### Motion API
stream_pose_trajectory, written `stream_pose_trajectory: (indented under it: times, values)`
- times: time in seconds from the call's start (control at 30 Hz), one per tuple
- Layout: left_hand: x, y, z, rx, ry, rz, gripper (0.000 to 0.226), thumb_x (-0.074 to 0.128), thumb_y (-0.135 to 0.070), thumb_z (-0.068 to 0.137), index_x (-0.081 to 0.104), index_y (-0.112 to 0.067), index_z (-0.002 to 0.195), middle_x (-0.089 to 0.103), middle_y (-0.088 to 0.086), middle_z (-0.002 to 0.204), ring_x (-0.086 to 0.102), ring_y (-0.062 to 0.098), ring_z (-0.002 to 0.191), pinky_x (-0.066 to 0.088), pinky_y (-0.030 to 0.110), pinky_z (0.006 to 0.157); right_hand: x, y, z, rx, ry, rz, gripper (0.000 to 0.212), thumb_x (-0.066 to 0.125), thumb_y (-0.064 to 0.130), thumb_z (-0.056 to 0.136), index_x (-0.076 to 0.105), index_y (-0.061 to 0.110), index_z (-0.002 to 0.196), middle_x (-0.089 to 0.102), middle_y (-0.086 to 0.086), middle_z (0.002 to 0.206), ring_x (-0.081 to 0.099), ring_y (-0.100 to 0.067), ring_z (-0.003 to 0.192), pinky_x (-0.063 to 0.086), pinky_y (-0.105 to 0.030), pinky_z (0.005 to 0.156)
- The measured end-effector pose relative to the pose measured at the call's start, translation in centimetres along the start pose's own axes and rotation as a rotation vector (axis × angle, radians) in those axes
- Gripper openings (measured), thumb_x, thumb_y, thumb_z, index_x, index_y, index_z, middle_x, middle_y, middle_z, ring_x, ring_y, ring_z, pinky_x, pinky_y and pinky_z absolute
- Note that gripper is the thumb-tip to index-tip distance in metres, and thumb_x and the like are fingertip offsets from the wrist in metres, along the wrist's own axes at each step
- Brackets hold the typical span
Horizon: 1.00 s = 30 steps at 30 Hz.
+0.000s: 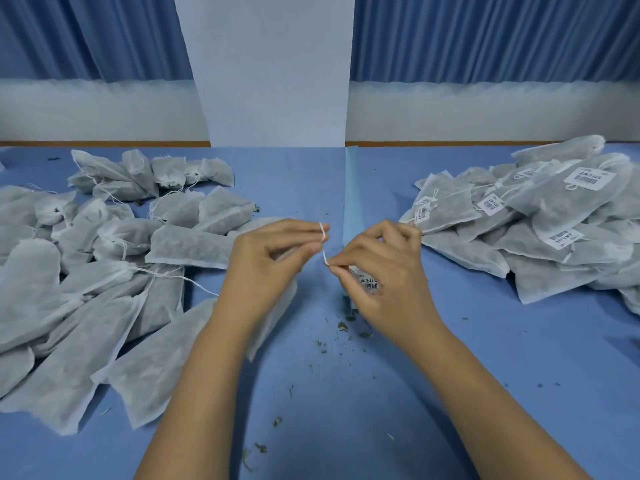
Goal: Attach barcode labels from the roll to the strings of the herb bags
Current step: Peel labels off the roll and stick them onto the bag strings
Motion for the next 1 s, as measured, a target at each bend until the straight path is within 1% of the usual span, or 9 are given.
stream_pose_trajectory:
  times: [0.07, 0.17, 0.33, 0.4, 0.47, 0.57, 0.67, 0.83, 1.0]
  values:
    - [0.3, 0.4, -0.1, 0.051, 0.110, 0.133, 0.013, 0.071, -0.004, 0.084, 0.079, -0.014, 0.090, 0.074, -0.009, 0.099, 0.068, 0.006, 0.097, 0.050, 0.020, 0.077, -0.5, -0.2, 0.0, -0.026, 0.017, 0.005, 0.008, 0.069, 0.013, 0.083, 0.070, 0.014, 0.075, 0.064, 0.007, 0.076, 0.054, -0.017, 0.081, 0.027, -0.031, 0.086]
    - [0.8, 0.6, -0.3, 0.043, 0.228, 0.155, 0.006, 0.076, -0.008, 0.081, 0.079, -0.012, 0.083, 0.073, -0.008, 0.089, 0.069, 0.013, 0.089, 0.052, 0.031, 0.085, -1.2, -0.7, 0.2, -0.022, -0.002, -0.004, 0.011, 0.066, 0.014, 0.085, 0.070, 0.014, 0.076, 0.064, 0.007, 0.076, 0.053, -0.015, 0.082, 0.026, -0.030, 0.087]
    - [1.9, -0.1, -0.8, -0.024, 0.291, -0.012, 0.004, 0.076, -0.006, 0.078, 0.076, -0.009, 0.077, 0.066, -0.005, 0.092, 0.063, 0.008, 0.086, 0.044, 0.016, 0.081, -1.7, -1.4, 0.3, 0.209, -0.105, 0.044, 0.009, 0.066, 0.014, 0.085, 0.070, 0.013, 0.076, 0.063, 0.012, 0.078, 0.050, -0.011, 0.086, 0.024, -0.027, 0.090]
    - [2.1, -0.5, -0.7, -0.037, 0.252, -0.036, 0.007, 0.078, -0.009, 0.078, 0.076, -0.015, 0.075, 0.060, -0.009, 0.095, 0.058, 0.003, 0.085, 0.040, 0.012, 0.080, -1.6, -1.8, 0.1, 0.331, -0.100, 0.116, 0.007, 0.067, 0.013, 0.084, 0.070, 0.012, 0.077, 0.057, 0.020, 0.078, 0.047, -0.007, 0.085, 0.024, -0.024, 0.091]
    - [2.0, -0.7, -0.5, -0.003, 0.136, -0.036, 0.011, 0.077, -0.010, 0.078, 0.075, -0.020, 0.074, 0.063, -0.012, 0.086, 0.059, 0.003, 0.081, 0.041, 0.013, 0.077, -1.3, -2.0, 0.0, 0.385, -0.056, 0.138, 0.008, 0.068, 0.014, 0.084, 0.069, 0.014, 0.077, 0.054, 0.026, 0.077, 0.047, -0.006, 0.084, 0.023, -0.021, 0.091]
    - [1.5, -0.8, -0.4, 0.003, -0.041, -0.064, 0.013, 0.076, -0.011, 0.080, 0.075, -0.022, 0.074, 0.068, -0.011, 0.073, 0.060, 0.001, 0.071, 0.043, 0.012, 0.069, -0.8, -1.6, 0.0, 0.396, 0.001, 0.174, 0.011, 0.069, 0.016, 0.083, 0.068, 0.017, 0.073, 0.055, 0.023, 0.072, 0.049, -0.011, 0.083, 0.023, -0.023, 0.092]
    - [1.2, -0.6, -0.5, -0.013, -0.144, -0.081, 0.016, 0.075, -0.016, 0.081, 0.073, -0.029, 0.071, 0.071, -0.009, 0.075, 0.060, 0.003, 0.066, 0.045, 0.015, 0.066, -0.4, -1.1, -0.1, 0.365, 0.056, 0.214, 0.011, 0.069, 0.017, 0.082, 0.067, 0.018, 0.071, 0.057, 0.021, 0.070, 0.048, -0.010, 0.082, 0.024, -0.024, 0.091]
    - [1.6, -0.9, -0.4, -0.037, -0.112, -0.123, 0.019, 0.070, -0.009, 0.085, 0.070, -0.021, 0.070, 0.069, -0.007, 0.075, 0.055, 0.008, 0.057, 0.045, 0.015, 0.062, -0.2, -0.7, -0.1, 0.307, 0.134, 0.242, 0.012, 0.067, 0.021, 0.082, 0.070, 0.017, 0.072, 0.066, 0.013, 0.074, 0.046, -0.007, 0.083, 0.025, -0.027, 0.090]
    - [1.9, -1.0, -0.4, -0.071, -0.060, -0.137, 0.015, 0.069, -0.008, 0.086, 0.067, -0.014, 0.072, 0.064, -0.011, 0.068, 0.054, 0.007, 0.054, 0.044, 0.014, 0.060, -0.6, -0.4, -0.1, 0.333, 0.018, 0.246, 0.019, 0.062, 0.040, 0.084, 0.067, 0.021, 0.085, 0.064, 0.017, 0.086, 0.052, -0.006, 0.094, 0.025, -0.024, 0.094]
Point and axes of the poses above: each hand's wrist, its own z-axis towards the middle knuckle, its own x-axis out of the palm, y = z × x, the point moved 2 cm from there along z, towards the middle knuckle
